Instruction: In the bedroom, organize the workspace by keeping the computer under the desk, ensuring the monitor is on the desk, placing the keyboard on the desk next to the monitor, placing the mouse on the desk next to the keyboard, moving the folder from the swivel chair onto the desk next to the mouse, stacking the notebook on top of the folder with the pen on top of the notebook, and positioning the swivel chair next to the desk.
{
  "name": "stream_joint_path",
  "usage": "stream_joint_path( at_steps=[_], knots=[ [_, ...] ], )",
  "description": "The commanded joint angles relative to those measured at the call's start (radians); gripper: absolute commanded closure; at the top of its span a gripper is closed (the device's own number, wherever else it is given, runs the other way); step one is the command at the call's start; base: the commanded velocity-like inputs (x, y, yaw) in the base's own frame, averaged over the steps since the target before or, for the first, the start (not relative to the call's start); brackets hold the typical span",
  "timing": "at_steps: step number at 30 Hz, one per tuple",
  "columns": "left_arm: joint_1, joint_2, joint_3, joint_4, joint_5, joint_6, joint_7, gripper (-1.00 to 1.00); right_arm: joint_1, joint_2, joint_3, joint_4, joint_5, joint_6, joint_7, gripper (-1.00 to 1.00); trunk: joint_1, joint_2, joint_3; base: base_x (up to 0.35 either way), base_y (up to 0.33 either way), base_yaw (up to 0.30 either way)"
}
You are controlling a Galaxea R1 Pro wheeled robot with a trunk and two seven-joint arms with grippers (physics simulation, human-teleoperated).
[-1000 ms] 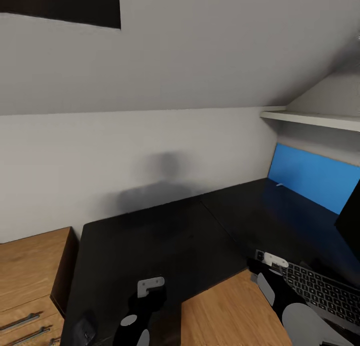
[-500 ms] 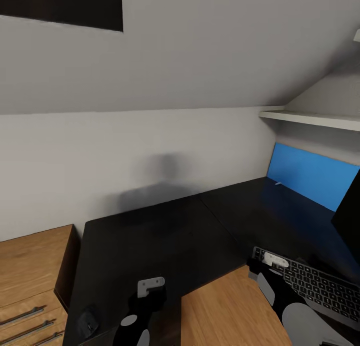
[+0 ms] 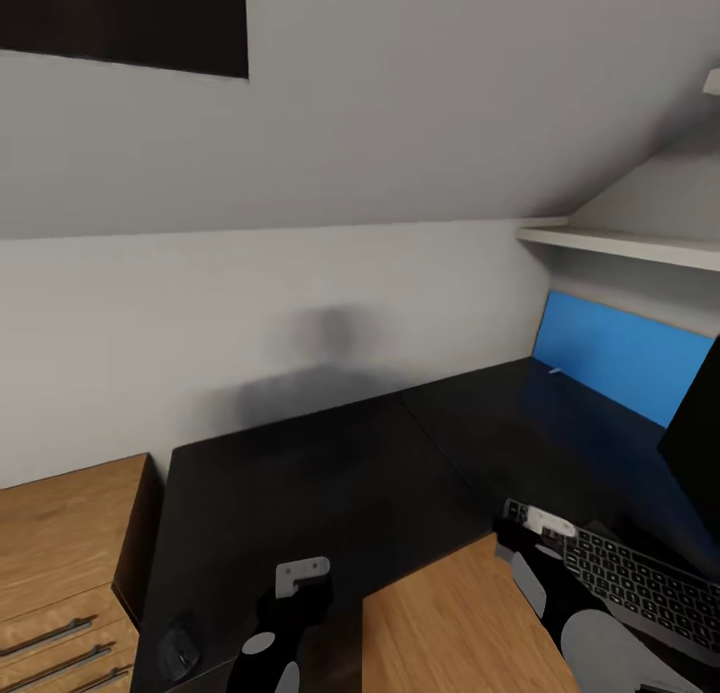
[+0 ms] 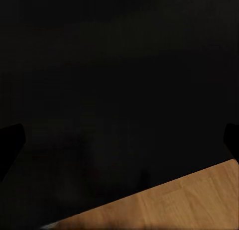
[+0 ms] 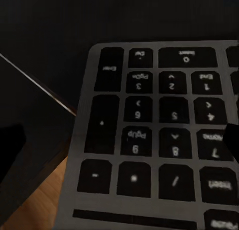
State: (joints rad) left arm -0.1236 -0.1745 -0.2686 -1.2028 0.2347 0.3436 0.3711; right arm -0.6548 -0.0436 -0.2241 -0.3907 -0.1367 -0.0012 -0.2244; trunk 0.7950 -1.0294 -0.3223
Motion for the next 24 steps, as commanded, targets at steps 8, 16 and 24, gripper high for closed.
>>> stream_joint_path(
  at_steps=[8, 16, 24],
  knots=[
    [-0.001, 0.0, -0.001, 0.001, 0.008, 0.003, 0.008, -1.0, 0.001, 0.013, 0.003, -0.031, -0.008, -0.009, -0.002, -1.0, -0.031, 0.055, 0.024, 0.0, 0.0, 0.0],
    [-0.001, 0.0, -0.001, 0.001, 0.008, 0.002, 0.007, -1.0, 0.21, 0.082, 0.004, -0.495, -0.012, 0.156, -0.001, -1.0, -0.05, 0.09, 0.04, 0.0, 0.0, 0.0],
    [-0.001, 0.0, -0.002, -0.005, 0.009, 0.001, 0.007, -1.0, 0.369, 0.111, 0.003, -0.81, -0.172, 0.363, 0.001, -1.0, -0.05, 0.09, 0.04, 0.0, 0.0, 0.0]
  ],
)
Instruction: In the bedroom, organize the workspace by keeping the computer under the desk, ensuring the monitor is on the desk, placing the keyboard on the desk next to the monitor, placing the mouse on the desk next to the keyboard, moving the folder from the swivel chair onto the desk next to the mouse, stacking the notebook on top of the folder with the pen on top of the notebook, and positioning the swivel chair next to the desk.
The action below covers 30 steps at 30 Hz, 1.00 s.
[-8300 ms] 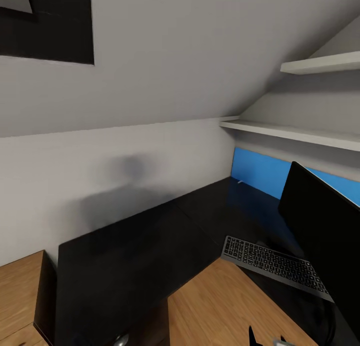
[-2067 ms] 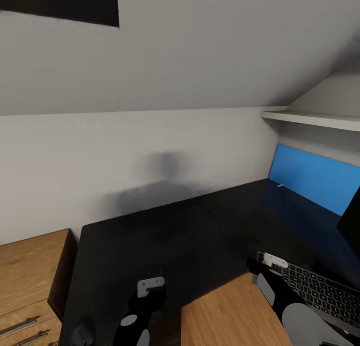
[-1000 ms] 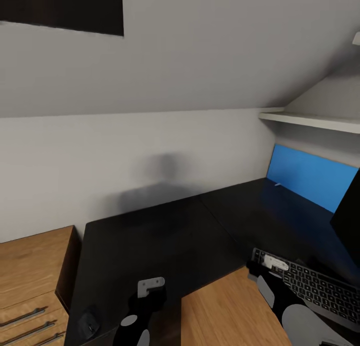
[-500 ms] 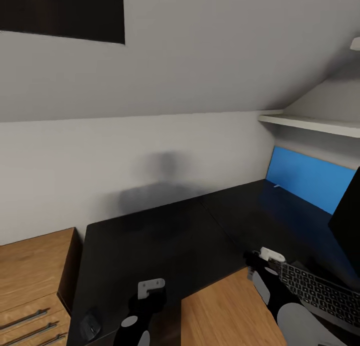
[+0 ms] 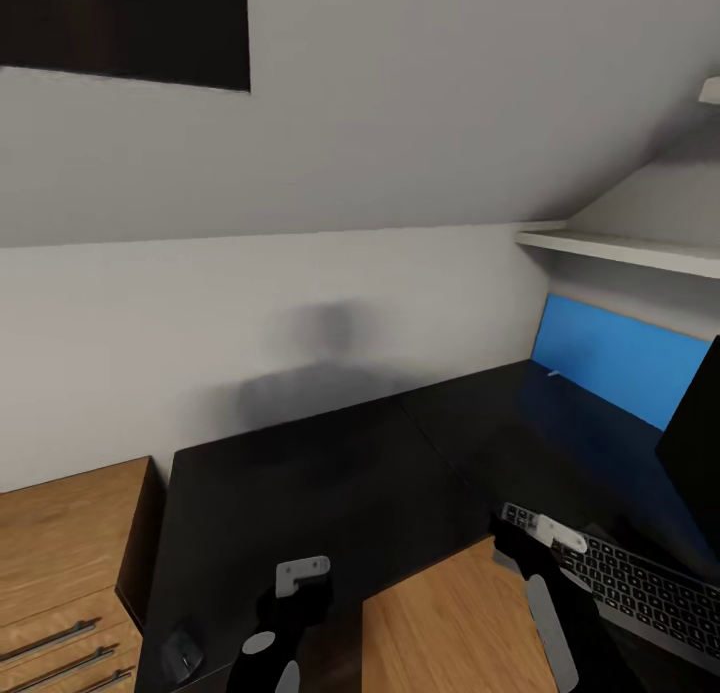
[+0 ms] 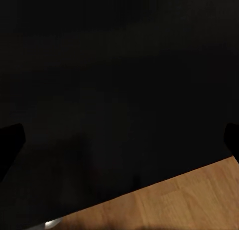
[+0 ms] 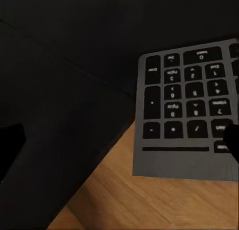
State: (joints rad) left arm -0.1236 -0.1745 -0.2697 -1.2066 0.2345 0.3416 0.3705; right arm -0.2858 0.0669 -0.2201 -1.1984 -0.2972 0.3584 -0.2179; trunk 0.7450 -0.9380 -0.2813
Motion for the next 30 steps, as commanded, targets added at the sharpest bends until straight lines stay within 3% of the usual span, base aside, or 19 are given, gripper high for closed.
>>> stream_joint_path(
  at_steps=[1, 4, 15, 30],
  knots=[
    [-0.001, 0.0, -0.001, -0.002, 0.009, 0.003, 0.008, -1.0, 0.002, 0.001, -0.001, -0.006, -0.021, 0.006, -0.006, -1.0, 0.0, -0.001, -0.001, 0.0, 0.0, 0.0],
    [-0.001, 0.0, -0.002, -0.002, 0.009, 0.003, 0.007, -1.0, 0.01, 0.004, -0.002, -0.021, -0.055, 0.015, -0.007, -1.0, 0.0, -0.001, -0.001, -0.074, 0.0, 0.0],
    [-0.001, 0.0, -0.002, -0.002, 0.009, 0.004, 0.007, -1.0, 0.011, 0.006, -0.002, -0.019, -0.059, 0.01, -0.008, -1.0, 0.0, -0.001, -0.001, -0.169, 0.0, 0.0],
    [-0.001, 0.0, -0.002, 0.001, 0.008, 0.005, 0.008, -1.0, 0.011, 0.001, -0.002, -0.016, -0.049, -0.03, -0.004, -1.0, 0.0, -0.001, -0.001, 0.299, -0.057, 0.0]
  ],
)
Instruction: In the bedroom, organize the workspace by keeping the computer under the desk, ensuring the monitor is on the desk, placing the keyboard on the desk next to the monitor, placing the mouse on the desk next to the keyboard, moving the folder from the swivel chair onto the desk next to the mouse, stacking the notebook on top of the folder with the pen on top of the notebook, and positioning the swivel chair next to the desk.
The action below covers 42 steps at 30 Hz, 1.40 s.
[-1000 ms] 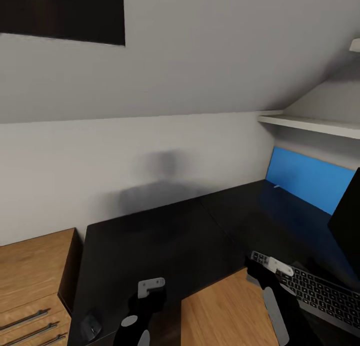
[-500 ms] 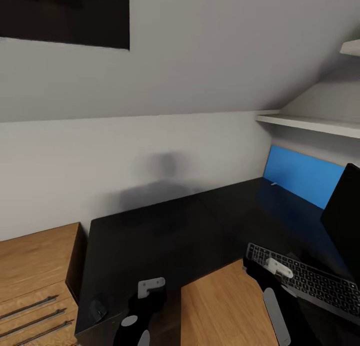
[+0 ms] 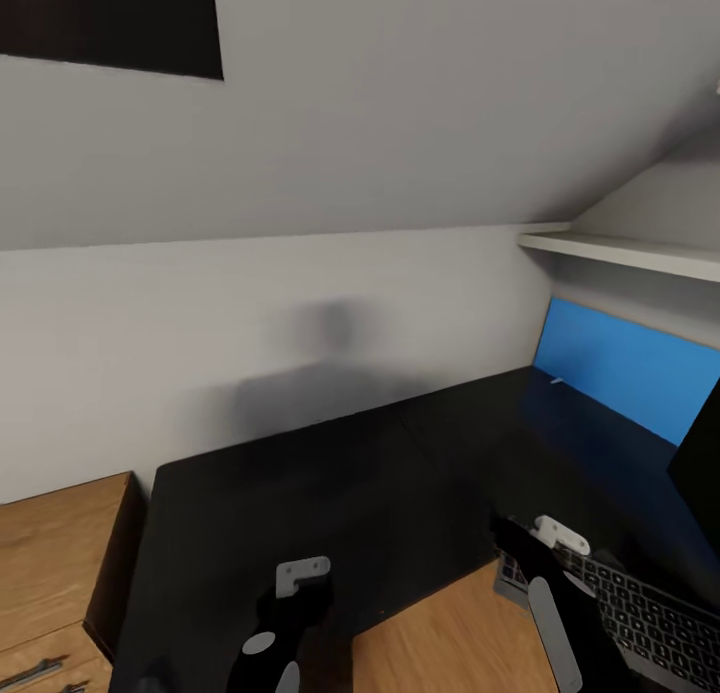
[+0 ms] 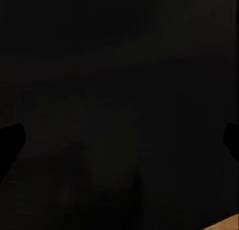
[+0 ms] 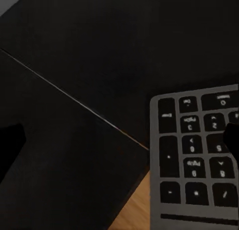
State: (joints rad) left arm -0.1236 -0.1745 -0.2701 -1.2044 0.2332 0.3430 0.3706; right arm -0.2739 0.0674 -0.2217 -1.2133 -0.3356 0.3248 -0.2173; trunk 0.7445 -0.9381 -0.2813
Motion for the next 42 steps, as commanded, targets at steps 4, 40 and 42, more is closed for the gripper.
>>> stream_joint_path(
  at_steps=[4, 40, 42],
  knots=[
    [-0.001, 0.0, -0.001, -0.001, 0.009, 0.003, 0.008, -1.0, -0.001, 0.0, -0.001, -0.002, -0.01, -0.007, -0.005, -1.0, 0.001, -0.001, -0.001, 0.301, -0.184, 0.0],
    [-0.001, 0.0, -0.001, 0.0, 0.009, 0.002, 0.007, -1.0, -0.001, 0.002, 0.005, 0.074, 0.154, -0.178, -0.009, -1.0, 0.001, -0.001, -0.001, 0.038, -0.071, 0.0],
    [-0.001, 0.0, -0.001, 0.0, 0.009, 0.002, 0.007, -1.0, -0.001, 0.001, 0.005, 0.074, 0.156, -0.183, -0.007, -1.0, 0.001, -0.001, -0.001, 0.0, 0.0, 0.0]
  ],
)
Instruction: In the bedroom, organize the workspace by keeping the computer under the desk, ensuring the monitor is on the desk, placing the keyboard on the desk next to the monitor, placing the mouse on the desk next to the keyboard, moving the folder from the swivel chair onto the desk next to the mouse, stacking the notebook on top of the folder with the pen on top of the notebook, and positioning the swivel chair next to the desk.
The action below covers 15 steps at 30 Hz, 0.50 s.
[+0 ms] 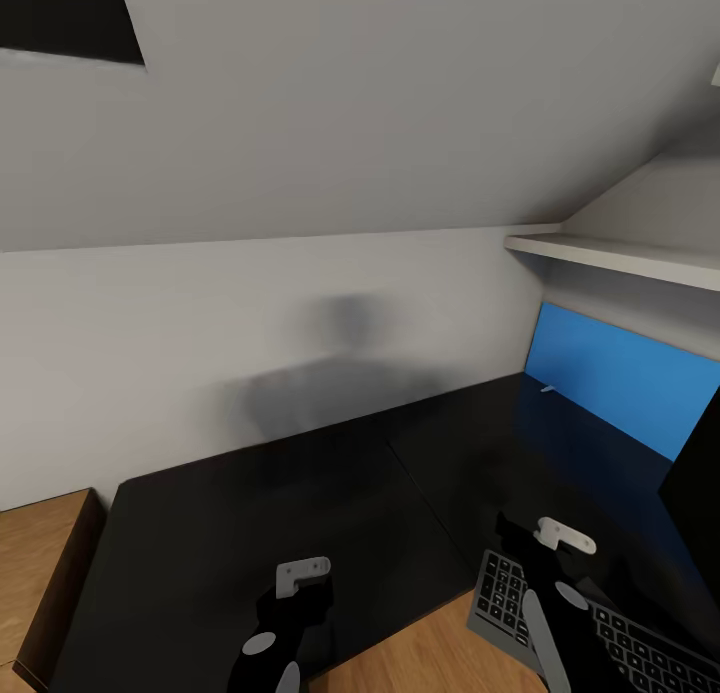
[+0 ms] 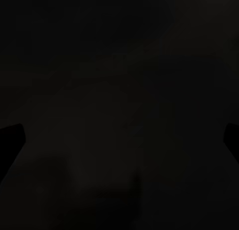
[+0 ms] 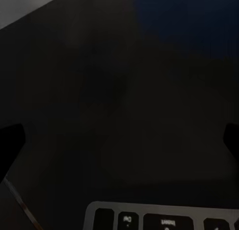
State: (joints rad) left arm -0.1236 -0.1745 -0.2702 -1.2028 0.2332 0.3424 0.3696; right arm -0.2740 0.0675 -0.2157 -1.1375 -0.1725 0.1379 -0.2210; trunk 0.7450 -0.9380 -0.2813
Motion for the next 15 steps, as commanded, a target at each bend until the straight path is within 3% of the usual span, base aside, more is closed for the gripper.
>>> stream_joint_path(
  at_steps=[1, 5, 6, 9, 10, 15],
  knots=[
    [-0.001, 0.0, -0.001, -0.001, 0.009, 0.003, 0.008, -1.0, -0.001, 0.0, -0.001, -0.002, -0.007, 0.004, -0.003, -1.0, 0.0, -0.001, -0.001, 0.0, 0.0, 0.0],
    [-0.001, 0.0, -0.001, -0.001, 0.009, 0.003, 0.007, -1.0, -0.001, -0.001, 0.0, 0.001, -0.004, 0.003, -0.001, -1.0, 0.0, -0.001, -0.001, 0.052, 0.0, 0.0],
    [-0.001, 0.0, -0.003, -0.001, 0.009, 0.003, 0.006, -1.0, -0.01, -0.029, -0.001, 0.038, 0.001, 0.004, -0.003, -1.0, 0.0, -0.001, -0.001, 0.271, 0.0, 0.0],
    [-0.001, 0.0, -0.004, 0.0, 0.01, 0.003, 0.006, -1.0, -0.039, -0.055, -0.002, 0.098, 0.001, 0.004, -0.005, -1.0, 0.0, -0.001, -0.001, 0.169, 0.0, 0.0],
    [-0.001, 0.0, -0.015, 0.002, 0.011, 0.003, 0.006, -1.0, -0.306, -0.153, -0.002, 0.443, 0.001, -0.003, -0.007, -1.0, 0.0, -0.001, -0.001, 0.007, 0.0, 0.0],
    [-0.001, 0.0, -0.018, 0.002, 0.01, 0.003, 0.006, -1.0, -0.405, -0.18, -0.001, 0.595, 0.002, -0.045, -0.007, -1.0, 0.0, -0.001, -0.001, 0.004, 0.0, 0.0]
  ],
)
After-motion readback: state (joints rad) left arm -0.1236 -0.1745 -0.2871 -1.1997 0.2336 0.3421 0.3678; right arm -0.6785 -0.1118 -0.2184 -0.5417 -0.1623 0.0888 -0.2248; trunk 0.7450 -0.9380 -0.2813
